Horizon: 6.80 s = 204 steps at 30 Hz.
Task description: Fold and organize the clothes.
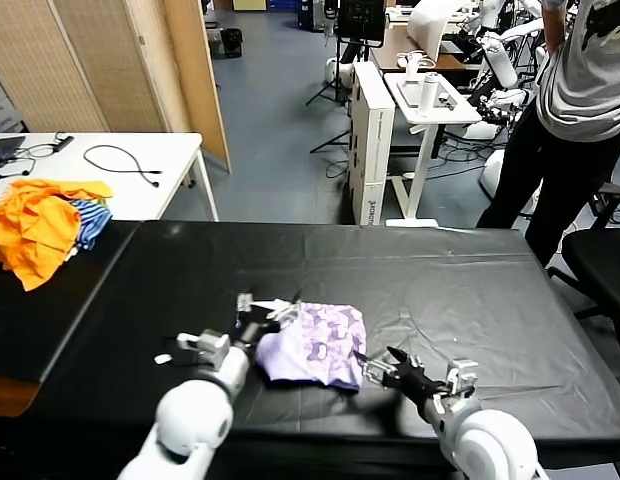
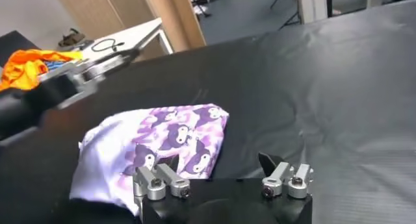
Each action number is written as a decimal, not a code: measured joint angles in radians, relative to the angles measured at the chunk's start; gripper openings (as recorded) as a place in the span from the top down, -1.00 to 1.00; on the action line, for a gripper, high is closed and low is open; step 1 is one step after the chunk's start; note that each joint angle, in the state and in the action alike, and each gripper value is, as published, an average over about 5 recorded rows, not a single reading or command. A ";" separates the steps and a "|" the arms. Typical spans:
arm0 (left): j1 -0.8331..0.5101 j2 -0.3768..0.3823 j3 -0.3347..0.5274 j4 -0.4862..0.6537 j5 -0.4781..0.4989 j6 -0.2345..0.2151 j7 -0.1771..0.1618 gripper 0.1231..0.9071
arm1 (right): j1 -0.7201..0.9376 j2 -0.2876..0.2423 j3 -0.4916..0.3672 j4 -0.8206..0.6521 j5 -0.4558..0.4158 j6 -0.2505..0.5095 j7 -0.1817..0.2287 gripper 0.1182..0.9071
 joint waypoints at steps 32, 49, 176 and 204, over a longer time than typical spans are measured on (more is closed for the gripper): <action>0.132 0.030 -0.130 -0.077 0.013 -0.034 -0.012 -1.00 | 0.012 -0.017 0.199 -0.054 -0.260 -0.064 0.180 0.92; 0.151 -0.005 -0.123 -0.061 0.029 -0.053 -0.008 -1.00 | -0.055 -0.077 0.332 0.028 -0.391 -0.096 0.015 -0.35; 0.227 -0.096 -0.107 -0.069 0.128 -0.076 -0.017 -1.00 | 0.069 -0.252 -0.087 -0.165 -0.587 0.314 -0.212 0.90; 0.236 -0.106 -0.111 -0.071 0.127 -0.085 -0.016 -1.00 | 0.099 -0.218 0.043 -0.164 0.188 0.107 -0.086 0.90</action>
